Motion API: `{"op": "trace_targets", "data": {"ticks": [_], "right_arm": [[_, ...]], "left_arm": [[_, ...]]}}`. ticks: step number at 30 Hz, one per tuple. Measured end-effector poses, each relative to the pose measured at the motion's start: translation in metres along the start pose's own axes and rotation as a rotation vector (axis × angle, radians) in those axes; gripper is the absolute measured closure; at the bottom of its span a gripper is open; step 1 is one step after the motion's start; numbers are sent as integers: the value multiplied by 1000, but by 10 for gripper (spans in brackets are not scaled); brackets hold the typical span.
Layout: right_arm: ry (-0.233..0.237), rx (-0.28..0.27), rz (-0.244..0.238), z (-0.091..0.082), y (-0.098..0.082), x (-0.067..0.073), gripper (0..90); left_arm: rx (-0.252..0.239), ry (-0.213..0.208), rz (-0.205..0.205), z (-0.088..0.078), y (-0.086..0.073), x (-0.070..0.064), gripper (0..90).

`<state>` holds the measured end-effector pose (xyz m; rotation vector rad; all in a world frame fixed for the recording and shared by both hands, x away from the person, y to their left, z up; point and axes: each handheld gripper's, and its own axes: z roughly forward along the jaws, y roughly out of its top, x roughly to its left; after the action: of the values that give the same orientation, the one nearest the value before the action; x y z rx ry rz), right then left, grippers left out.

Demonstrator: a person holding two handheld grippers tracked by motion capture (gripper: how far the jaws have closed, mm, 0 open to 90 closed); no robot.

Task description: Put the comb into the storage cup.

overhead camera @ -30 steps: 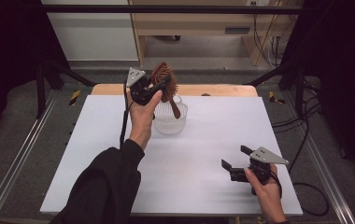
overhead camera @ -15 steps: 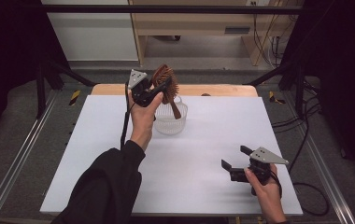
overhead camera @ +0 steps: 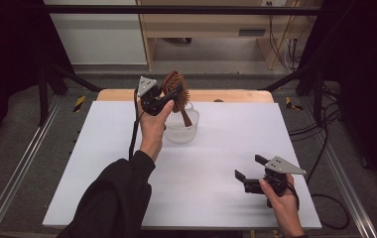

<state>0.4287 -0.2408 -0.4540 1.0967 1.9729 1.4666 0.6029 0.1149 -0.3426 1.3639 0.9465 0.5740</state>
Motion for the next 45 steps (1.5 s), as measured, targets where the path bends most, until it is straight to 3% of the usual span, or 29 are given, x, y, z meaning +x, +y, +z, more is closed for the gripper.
{"op": "trace_targets", "data": {"ticks": [22,34,45], "right_arm": [[2,6,-2,1,0,0,39],[3,9,-2,2,-1,0,39],[5,14,-2,3,-2,1,39]], "left_arm": [[-1,9,-14,1,-9,2,516],[-12,9,-53,2,-17,4,516],[-2,1,-56,1,-27,5,515]]}}
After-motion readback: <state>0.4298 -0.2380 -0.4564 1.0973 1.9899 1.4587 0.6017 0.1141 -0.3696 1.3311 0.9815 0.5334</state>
